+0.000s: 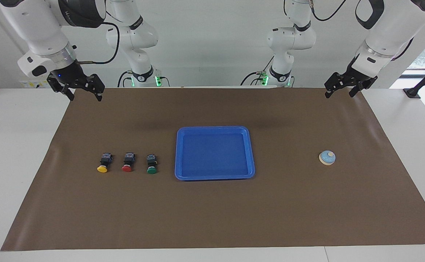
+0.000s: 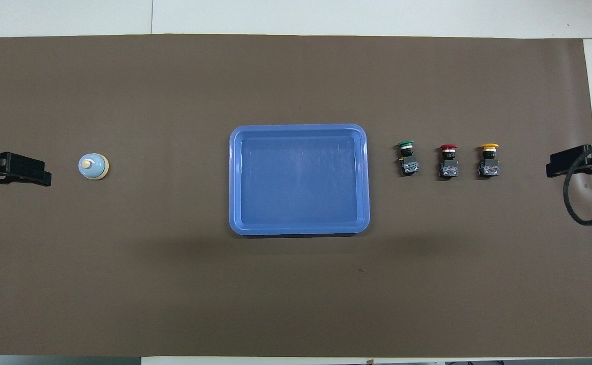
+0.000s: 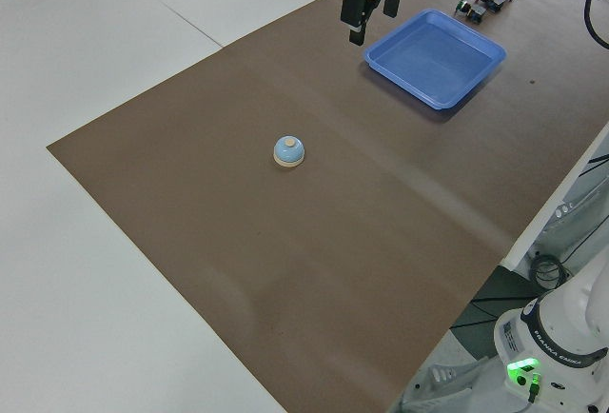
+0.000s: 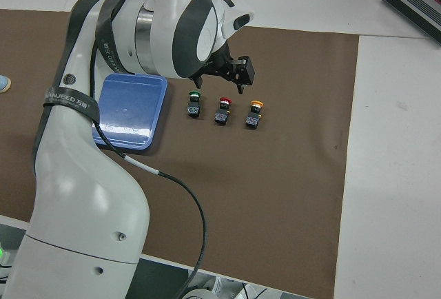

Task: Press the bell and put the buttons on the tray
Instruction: 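Move the left gripper toward the white bell, then press down on the top of the bell with the left gripper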

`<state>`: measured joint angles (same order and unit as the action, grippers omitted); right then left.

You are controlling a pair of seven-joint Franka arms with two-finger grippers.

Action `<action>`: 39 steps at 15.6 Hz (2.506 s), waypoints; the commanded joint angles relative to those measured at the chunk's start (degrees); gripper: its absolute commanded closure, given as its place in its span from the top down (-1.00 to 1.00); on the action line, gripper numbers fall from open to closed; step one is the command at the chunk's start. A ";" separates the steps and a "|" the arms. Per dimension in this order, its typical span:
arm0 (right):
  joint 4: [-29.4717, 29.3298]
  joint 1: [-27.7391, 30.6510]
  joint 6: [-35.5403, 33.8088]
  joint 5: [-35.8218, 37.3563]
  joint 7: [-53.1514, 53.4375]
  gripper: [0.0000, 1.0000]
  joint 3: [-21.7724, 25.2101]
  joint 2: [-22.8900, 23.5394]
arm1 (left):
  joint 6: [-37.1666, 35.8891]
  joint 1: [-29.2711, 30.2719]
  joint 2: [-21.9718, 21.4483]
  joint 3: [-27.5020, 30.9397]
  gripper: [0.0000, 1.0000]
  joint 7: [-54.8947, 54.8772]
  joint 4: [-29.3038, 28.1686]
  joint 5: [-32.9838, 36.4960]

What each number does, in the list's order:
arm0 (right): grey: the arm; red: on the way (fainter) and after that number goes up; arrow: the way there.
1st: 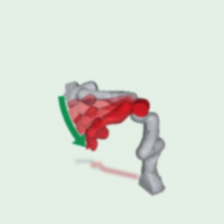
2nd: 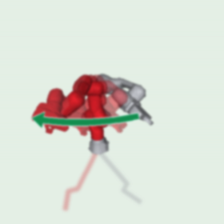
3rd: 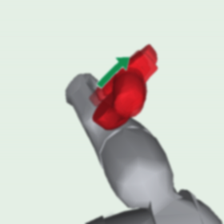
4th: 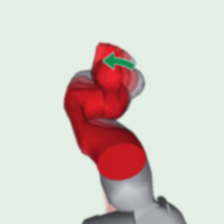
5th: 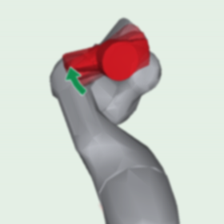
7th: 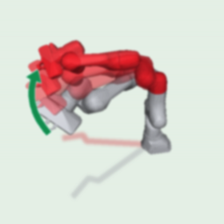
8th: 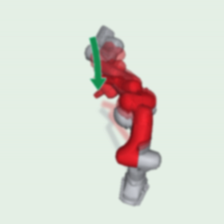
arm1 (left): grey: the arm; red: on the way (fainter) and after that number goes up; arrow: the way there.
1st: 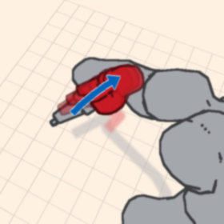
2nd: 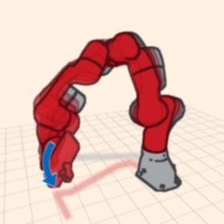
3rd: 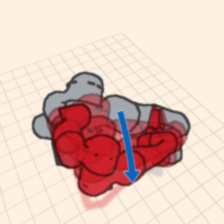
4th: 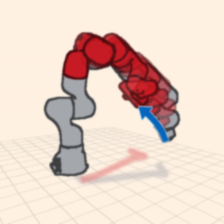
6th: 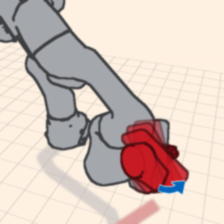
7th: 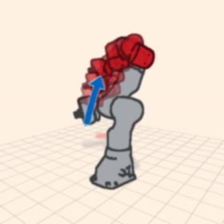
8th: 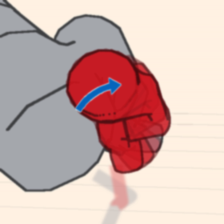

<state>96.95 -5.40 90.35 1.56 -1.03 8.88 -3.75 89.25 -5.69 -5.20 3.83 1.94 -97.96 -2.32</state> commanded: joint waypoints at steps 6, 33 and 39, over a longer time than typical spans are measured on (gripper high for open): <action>1.58 0.92 0.62 0.55 -1.52 1.00 -0.62 -1.34 | -1.01 0.59 2.12 -0.22 1.00 0.87 2.51 -0.67; 1.49 0.92 0.62 0.55 -1.52 1.00 -0.62 -1.34 | 33.26 1.82 20.58 4.52 -1.00 -10.03 -9.79 -0.58; 1.49 0.92 0.62 0.55 -1.52 1.00 -0.62 -1.34 | 39.31 1.47 22.34 4.43 -1.00 -10.20 -14.69 -0.58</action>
<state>96.95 -5.40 90.35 1.56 -1.03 8.88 -3.76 123.60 -3.98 17.00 8.06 -7.16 -108.71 -2.32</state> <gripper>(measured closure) 0.000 0.991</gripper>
